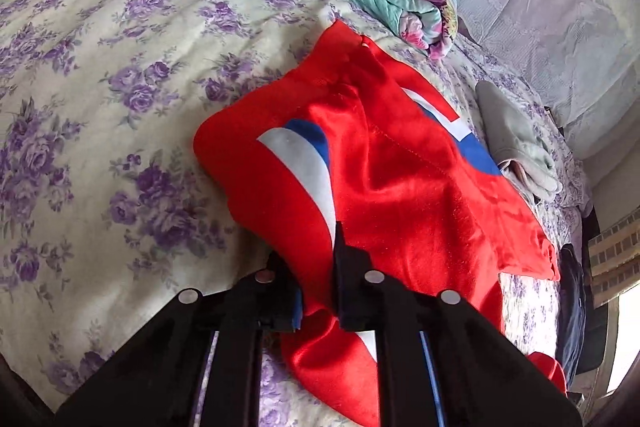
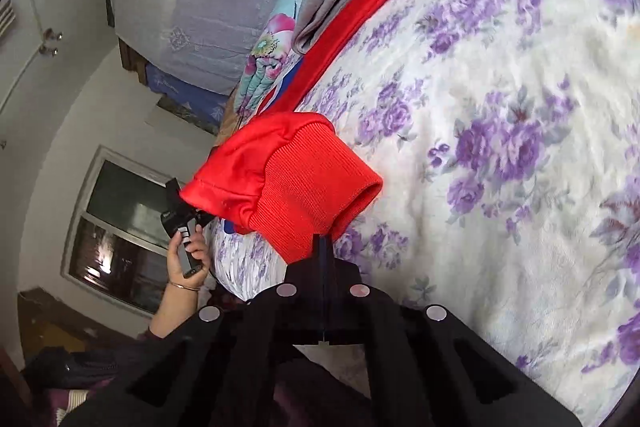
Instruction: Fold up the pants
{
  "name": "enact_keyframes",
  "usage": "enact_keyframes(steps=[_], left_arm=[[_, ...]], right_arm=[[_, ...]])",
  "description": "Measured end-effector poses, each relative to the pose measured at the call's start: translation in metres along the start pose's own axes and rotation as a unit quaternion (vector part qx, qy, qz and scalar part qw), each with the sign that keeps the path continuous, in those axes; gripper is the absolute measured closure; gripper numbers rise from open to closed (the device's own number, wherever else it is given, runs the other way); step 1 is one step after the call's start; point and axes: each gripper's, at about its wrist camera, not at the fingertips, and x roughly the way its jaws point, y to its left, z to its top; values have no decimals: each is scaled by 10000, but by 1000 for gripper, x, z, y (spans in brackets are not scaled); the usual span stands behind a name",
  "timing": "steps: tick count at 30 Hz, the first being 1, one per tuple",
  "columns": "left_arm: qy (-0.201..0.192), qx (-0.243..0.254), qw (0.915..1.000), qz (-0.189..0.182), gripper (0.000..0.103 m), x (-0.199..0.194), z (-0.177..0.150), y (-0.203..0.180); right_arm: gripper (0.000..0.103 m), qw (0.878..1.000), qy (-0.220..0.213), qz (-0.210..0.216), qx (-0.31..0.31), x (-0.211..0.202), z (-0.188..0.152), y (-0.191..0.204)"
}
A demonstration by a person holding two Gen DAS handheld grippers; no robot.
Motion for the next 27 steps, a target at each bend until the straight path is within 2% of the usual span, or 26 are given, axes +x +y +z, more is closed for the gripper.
enact_keyframes(steps=[4,5,6,7,8,9,10,12,14,16,19,20,21,22,25,27], left_arm=[[-49,46,10000,-27,92,-5,0,-2],[-50,84,10000,-10,92,-6,0,-3],[-30,98,9999,-1,92,-5,0,-4],[3,87,10000,-5,92,-4,0,-3],[28,65,10000,-21,92,-3,0,-3],[42,41,10000,-45,92,-3,0,-1],[49,20,10000,-66,92,-2,0,0],[60,-5,9999,-89,92,-1,-1,2],[77,-24,9999,-99,92,0,-1,3],[92,-45,9999,-98,92,1,-1,3],[87,-43,9999,-81,92,1,-3,2],[86,-46,9999,-83,92,1,-3,2],[85,-47,9999,-86,92,1,-3,2],[89,-64,9999,-101,92,1,-3,3],[88,-107,9998,-152,91,-1,-3,6],[84,-91,9998,-162,91,-2,-4,7]], right_arm=[[103,9978,-380,517,-138,-25,5,15],[103,9975,-417,512,-258,-30,7,22],[101,9977,-426,276,-443,-35,9,29],[95,9965,-420,-206,-697,-37,9,38],[62,9911,-359,-761,-1036,-38,6,49],[32,9799,-365,-1329,-1439,-37,1,60],[3,9638,-495,-1814,-1888,-37,-7,72],[3,9374,-366,-2187,-2685,-26,-23,93],[3,9173,-241,-2436,-3140,-11,-30,105],[3,8912,-175,-2831,-3541,6,-33,113],[4,8679,-39,-3101,-3882,35,-33,114],[11,8598,19,-3226,-3959,46,-32,113],[26,8574,151,-3325,-3925,56,-27,109],[77,8634,336,-3362,-3747,63,-21,103],[88,9082,383,-2703,-3171,42,1,105],[88,9442,437,-1813,-2714,12,21,119]])
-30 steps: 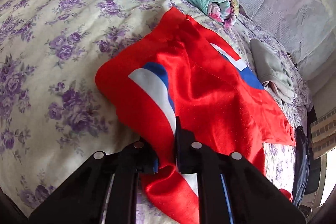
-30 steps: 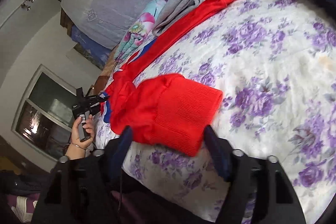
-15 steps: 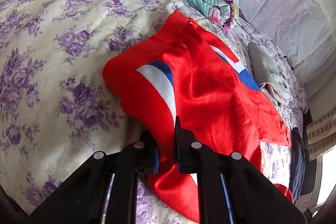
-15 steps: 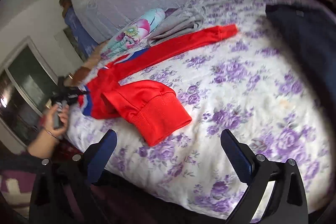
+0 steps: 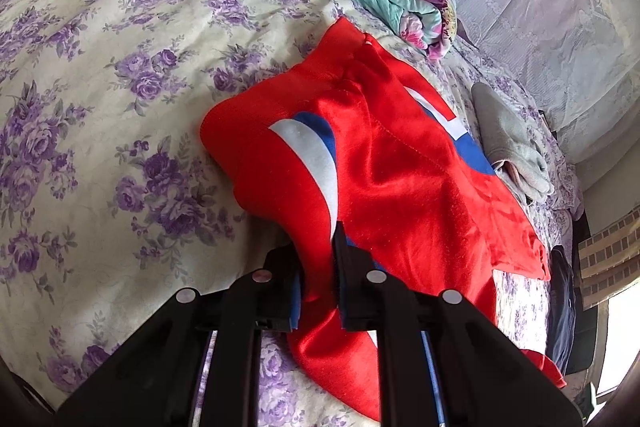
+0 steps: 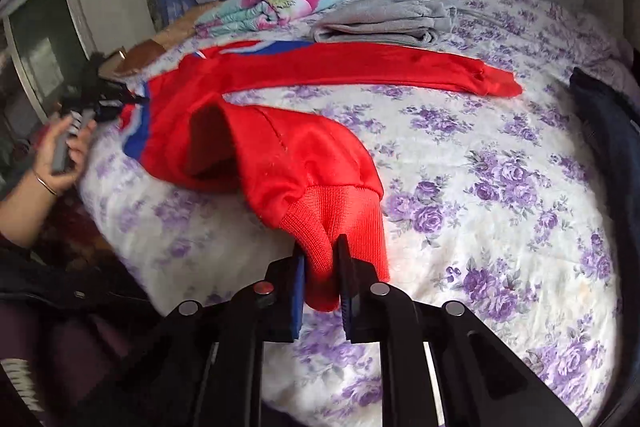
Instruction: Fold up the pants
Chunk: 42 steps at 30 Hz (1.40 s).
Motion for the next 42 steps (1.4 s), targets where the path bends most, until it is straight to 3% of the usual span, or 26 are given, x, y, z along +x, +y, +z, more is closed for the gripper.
enact_keyframes(steps=[2,5,7,9,10,11,12,14,16,20,22,24,25,26,27,29,34,37,39,42], left_arm=[[22,3,10000,-8,90,0,1,0],[14,10,10000,14,90,0,4,-1],[26,-3,10000,40,90,3,5,-2],[46,-27,10000,59,90,7,5,-3],[34,-26,10000,86,90,7,5,-4],[22,-23,9999,109,90,8,5,-6],[13,-20,9999,113,90,7,5,-6],[-1,8,10000,89,90,5,4,-6],[-30,36,10000,44,90,2,4,-4],[-33,-4,10000,-46,86,7,7,-1],[16,-50,9999,-148,68,16,7,-4],[-125,86,9999,17,68,20,5,-13],[-196,157,9996,121,68,21,4,-18],[-269,181,9993,202,75,20,3,-20],[-283,177,9993,165,97,18,3,-21],[-463,88,9989,54,96,4,1,-19],[-1067,-99,9942,-119,98,-56,-11,-13],[-1092,45,9940,84,98,-73,-38,-24],[-1027,311,9937,336,97,-69,-59,-36],[-603,405,9956,586,92,-47,-80,-33]], right_arm=[[88,9977,-53,546,386,-29,25,-15],[88,9947,123,447,919,-36,66,-54],[86,9867,543,26,1529,-11,86,-99],[73,9732,681,-1066,1919,8,95,-141],[61,9673,621,-1428,2000,12,95,-154],[56,9639,540,-1649,2021,13,92,-161],[53,9640,481,-1569,2090,13,86,-162],[31,9704,355,-1012,2165,10,67,-155],[18,9741,207,-765,2116,8,46,-142],[15,9657,-91,9,2596,27,2,-133],[13,9628,-426,-42,2667,38,-5,-131],[15,9647,-780,175,2511,45,0,-122],[42,9649,-701,512,2479,56,4,-119],[82,9621,-501,889,2527,69,5,-117],[89,9610,-455,877,2584,72,5,-115],[89,9646,-636,661,2471,58,6,-109],[89,9580,-1187,675,2520,-22,4,-113],[89,9563,-1199,636,2589,-55,-12,-113],[89,9586,-1012,453,2623,-62,-28,-116],[87,9585,-334,221,2824,-40,-62,-128]])
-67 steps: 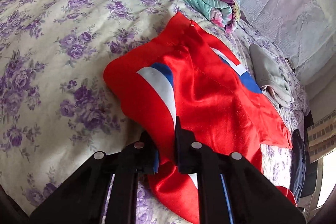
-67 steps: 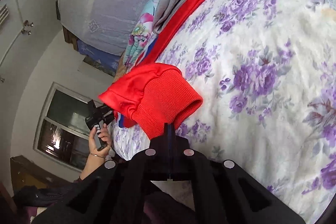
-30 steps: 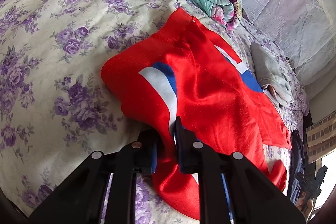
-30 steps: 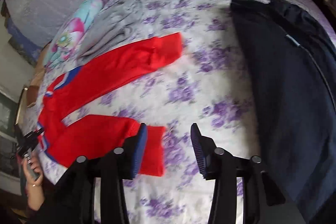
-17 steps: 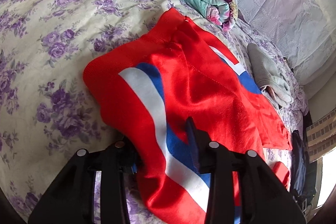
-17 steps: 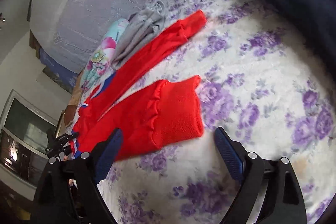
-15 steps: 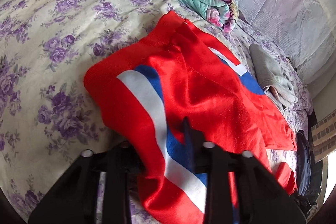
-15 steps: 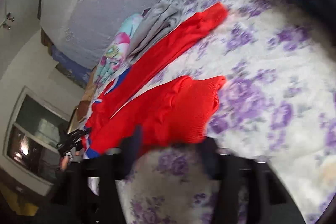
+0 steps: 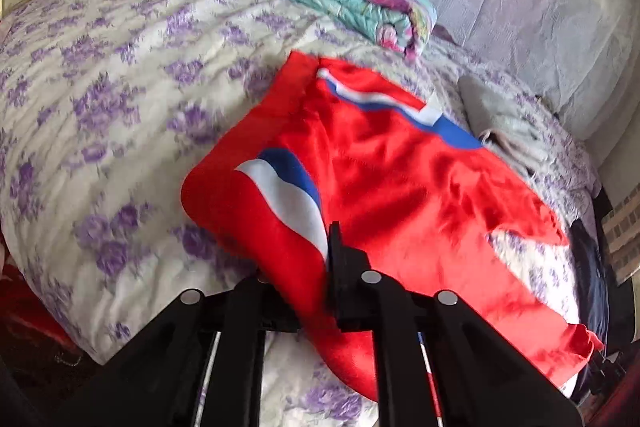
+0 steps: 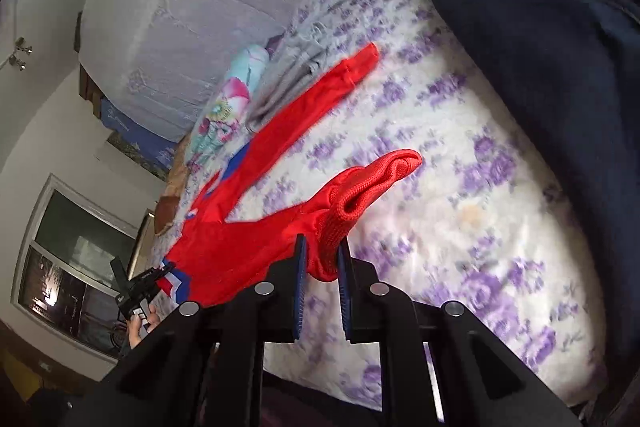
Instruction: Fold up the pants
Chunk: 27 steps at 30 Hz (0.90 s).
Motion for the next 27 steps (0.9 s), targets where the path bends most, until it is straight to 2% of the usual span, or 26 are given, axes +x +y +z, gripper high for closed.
enact_keyframes(steps=[1,2,3,5,6,8,10,12,13,14,15,16,17,19,22,23,25,27], left_arm=[[75,-101,9999,-4,86,3,-7,8],[80,-178,9998,-56,83,4,-10,14],[56,-234,9997,-76,77,1,-11,19],[-35,-315,9995,-67,72,-9,-11,25],[-89,-319,9994,-44,71,-15,-10,28],[-204,-366,9991,68,71,-28,-7,34],[-403,-456,9979,217,71,-45,-3,41],[-709,-457,9959,331,71,-66,3,42],[-877,-445,9946,322,69,-78,8,40],[-1001,-384,9938,296,66,-88,13,34],[-1082,-254,9934,274,52,-95,17,26],[-1107,-69,9935,271,40,-95,22,14],[-1095,169,9935,264,38,-92,22,2],[-874,604,9939,285,36,-68,18,-22],[-157,897,9928,779,36,-2,4,-23],[132,833,9927,868,37,18,-2,-11],[-116,905,9938,642,37,14,-14,-1],[-52,971,9936,579,38,6,-16,-1]], right_arm=[[86,9996,164,-164,128,8,-8,-12],[83,9993,264,-141,214,13,-14,-20],[84,9995,201,-36,227,11,-20,-23],[81,9998,103,-34,179,2,-23,-22],[79,9998,-25,-151,122,-5,-23,-19],[61,9964,-516,-672,35,-27,-22,-15],[53,9903,-1008,-949,-144,-45,-17,-4],[53,9907,-1104,-657,-450,-52,-12,17],[50,9917,-1044,-456,-599,-50,-7,28],[40,9920,-964,-312,-757,-45,-4,42],[34,9916,-896,-249,-894,-38,-2,53],[22,9912,-822,-220,-1012,-29,0,63],[18,9911,-728,-223,-1089,-18,1,70],[18,9932,-452,-289,-1035,7,5,70],[18,9955,100,-681,-644,48,2,41],[18,9955,44,-645,-699,50,-3,36],[18,9932,-27,-669,-953,45,-8,40],[18,9903,-19,-872,-1085,40,-5,52]])
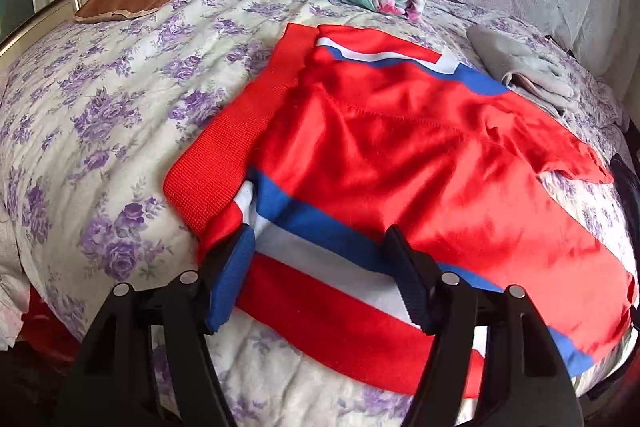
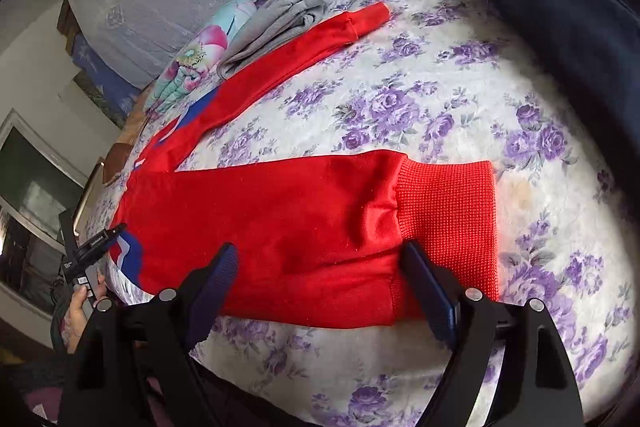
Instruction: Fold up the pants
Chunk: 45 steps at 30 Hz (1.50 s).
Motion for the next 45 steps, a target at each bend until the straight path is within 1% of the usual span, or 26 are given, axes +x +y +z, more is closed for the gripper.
enact_keyframes(steps=[2,3,4,5,6,7,8,10,11,13,15,17,20,22,25,27,28,29,30,31,32,34,36,39,42,45], left_arm=[[-75,-70,9994,-319,38,-18,9,3],[-227,-71,9989,-407,37,-30,18,4],[-389,-41,9984,-399,30,-40,28,2],[-533,-22,9979,-365,23,-49,40,3],[-645,-29,9974,-309,12,-54,53,5],[-691,-65,9974,-208,11,-54,67,9],[-600,-116,9980,-175,11,-47,82,13],[-179,-409,9988,-194,11,-20,111,29],[27,-594,9978,-289,11,-3,124,37],[473,-801,9949,-401,11,34,146,48],[823,-1100,9901,-302,11,66,160,59],[1100,-1275,9847,-446,11,94,173,62],[1384,-1334,9806,-373,11,123,185,56],[1487,-1100,9826,-196,11,137,190,45],[1526,-869,9844,-53,11,150,192,35],[1430,-801,9864,-98,14,150,192,31],[1398,-766,9871,-113,27,150,192,30],[1344,-734,9881,-149,33,148,191,29],[1313,-722,9883,-298,50,147,193,28],[1287,-726,9881,-424,62,144,193,26],[1178,-711,9897,-387,62,138,195,26],[949,-610,9929,-373,63,127,198,20],[839,-588,9936,-478,63,116,202,19],[716,-642,9931,-664,63,98,204,24],[566,-667,9918,-931,64,72,200,25],[428,-518,9920,-1068,64,42,188,20]], right_arm=[[18,9995,-119,-39,-300,-11,16,18],[18,9983,-212,30,-536,-15,26,32],[14,9963,-296,91,-801,-18,38,49],[4,9939,-345,122,-1043,-18,50,66],[3,9911,-373,146,-1271,-14,64,84],[3,9882,-370,176,-1477,-7,78,102],[3,9850,-337,249,-1677,2,92,120],[3,9770,-218,349,-2091,30,119,156],[3,9719,-89,359,-2326,50,133,175],[3,9606,208,331,-2751,93,158,206],[3,9477,458,261,-3148,138,182,234],[3,9338,643,203,-3513,179,204,256],[4,9191,867,152,-3840,233,234,277],[4,9112,1078,210,-3970,264,246,284],[4,8882,1244,144,-4420,302,244,296],[17,8735,1471,-64,-4640,328,238,298],[34,8694,1608,-151,-4670,340,237,297],[48,8682,1717,-191,-4652,349,237,294],[51,8701,1805,-76,-4586,353,238,290],[68,8728,1893,254,-4491,352,240,287],[92,8720,1938,476,-4470,348,240,285],[93,8723,1686,560,-4555,331,241,283],[94,8743,1443,665,-4586,305,240,285],[94,8703,1099,888,-4719,254,231,292],[94,8687,807,1180,-4742,198,215,294],[96,8645,651,1491,-4756,148,186,295]])
